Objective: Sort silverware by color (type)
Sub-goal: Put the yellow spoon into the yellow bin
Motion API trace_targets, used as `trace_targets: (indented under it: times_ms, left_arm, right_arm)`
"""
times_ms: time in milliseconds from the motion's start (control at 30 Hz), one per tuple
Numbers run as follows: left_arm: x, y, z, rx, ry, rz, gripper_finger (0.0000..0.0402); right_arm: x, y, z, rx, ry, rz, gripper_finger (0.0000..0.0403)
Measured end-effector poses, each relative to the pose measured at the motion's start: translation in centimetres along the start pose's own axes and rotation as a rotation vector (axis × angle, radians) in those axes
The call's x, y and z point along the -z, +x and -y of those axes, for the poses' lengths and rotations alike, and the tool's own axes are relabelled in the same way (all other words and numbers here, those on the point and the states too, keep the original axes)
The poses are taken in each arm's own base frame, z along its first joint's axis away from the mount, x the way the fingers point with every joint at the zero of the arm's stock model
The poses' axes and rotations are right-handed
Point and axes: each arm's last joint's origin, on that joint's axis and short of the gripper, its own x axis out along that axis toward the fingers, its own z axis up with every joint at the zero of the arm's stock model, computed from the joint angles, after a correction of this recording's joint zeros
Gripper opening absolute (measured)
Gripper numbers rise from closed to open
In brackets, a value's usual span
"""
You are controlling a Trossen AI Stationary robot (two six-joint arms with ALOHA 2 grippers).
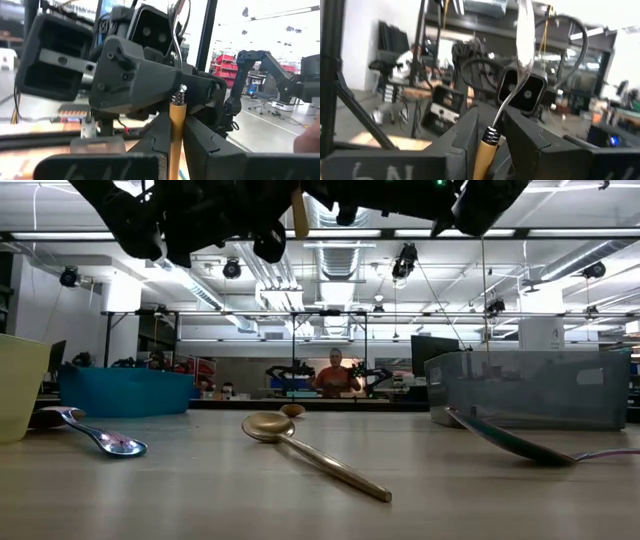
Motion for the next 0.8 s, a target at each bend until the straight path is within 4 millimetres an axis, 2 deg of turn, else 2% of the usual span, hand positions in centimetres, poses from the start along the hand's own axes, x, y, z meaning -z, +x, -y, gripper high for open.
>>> trace_targets:
  times_ms: [233, 533, 667, 800]
  left_arm:
    - [1.1, -0.1, -0.4, -0.052, -0.083, -0.085, 0.001]
    - [2.9, -0.7, -0.9, -0.238, -0.117, -0.247, 0.001]
    - [3.0, -0.7, -1.0, -0.257, -0.114, -0.255, 0.001]
    - [3.0, -0.7, -1.0, -0.263, -0.112, -0.256, 0.001]
  right_arm:
    - [-0.4, -0.8, 0.3, 0.053, 0.014, -0.174, 0.0119]
    - [-2.2, -1.4, 1.1, 0.141, 0.065, -0.351, 0.0134]
    - [-2.8, -1.1, 1.3, 0.167, 0.092, -0.374, 0.012]
    - [-3.1, -0.9, 1.5, 0.19, 0.082, -0.392, 0.0069]
